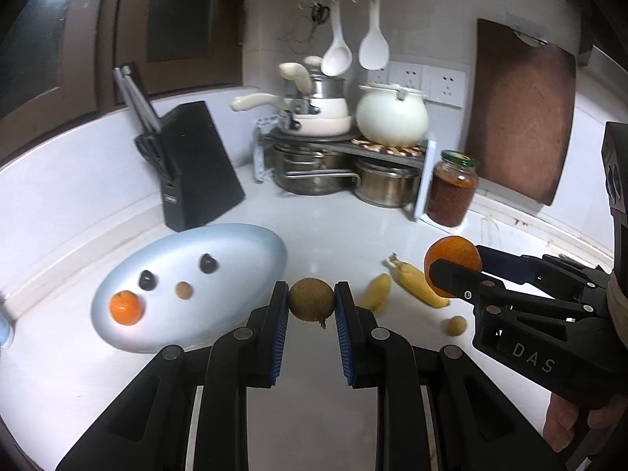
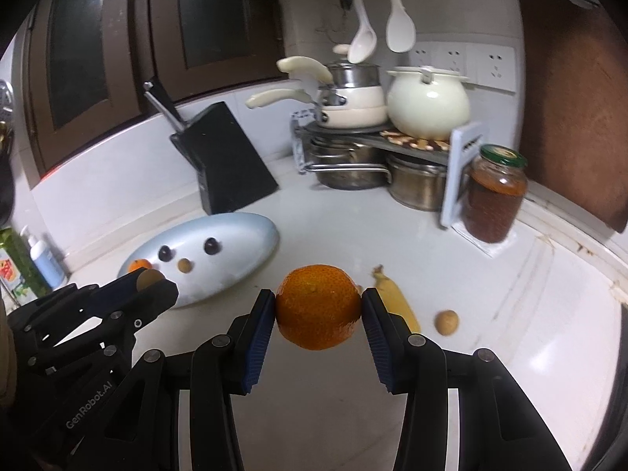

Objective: Organize fruits
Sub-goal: 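Carry the brown fruit in the left gripper to the plate while the right gripper carries the orange, then open the left gripper onto the plate while the right gripper releases the orange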

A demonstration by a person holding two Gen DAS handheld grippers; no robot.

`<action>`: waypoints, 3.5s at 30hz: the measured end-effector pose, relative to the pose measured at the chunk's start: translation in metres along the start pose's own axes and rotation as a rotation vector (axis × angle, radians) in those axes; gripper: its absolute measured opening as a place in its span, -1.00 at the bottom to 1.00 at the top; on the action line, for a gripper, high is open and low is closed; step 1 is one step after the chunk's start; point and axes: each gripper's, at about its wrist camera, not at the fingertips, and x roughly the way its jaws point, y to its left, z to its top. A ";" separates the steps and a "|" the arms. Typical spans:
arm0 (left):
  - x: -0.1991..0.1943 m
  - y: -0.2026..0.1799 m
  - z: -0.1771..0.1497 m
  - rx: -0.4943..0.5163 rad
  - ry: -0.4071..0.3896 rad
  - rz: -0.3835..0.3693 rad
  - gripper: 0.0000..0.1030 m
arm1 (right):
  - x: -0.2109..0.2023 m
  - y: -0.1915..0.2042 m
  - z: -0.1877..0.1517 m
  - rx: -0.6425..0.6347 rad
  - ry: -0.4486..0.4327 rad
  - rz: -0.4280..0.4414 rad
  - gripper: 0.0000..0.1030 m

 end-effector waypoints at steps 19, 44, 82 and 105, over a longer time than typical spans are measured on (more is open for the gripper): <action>-0.018 0.075 0.002 -0.060 -0.044 0.141 -0.54 | 0.023 0.076 0.025 -0.079 -0.027 0.124 -0.10; 0.030 0.144 -0.002 -0.103 0.038 0.224 -0.54 | 0.104 0.128 0.044 -0.130 0.051 0.210 -0.10; 0.129 0.172 -0.044 -0.123 0.269 0.191 -0.53 | 0.213 0.140 0.017 -0.168 0.284 0.197 -0.09; 0.087 0.167 -0.030 -0.147 0.201 0.231 0.04 | 0.168 0.134 0.029 -0.170 0.175 0.152 0.09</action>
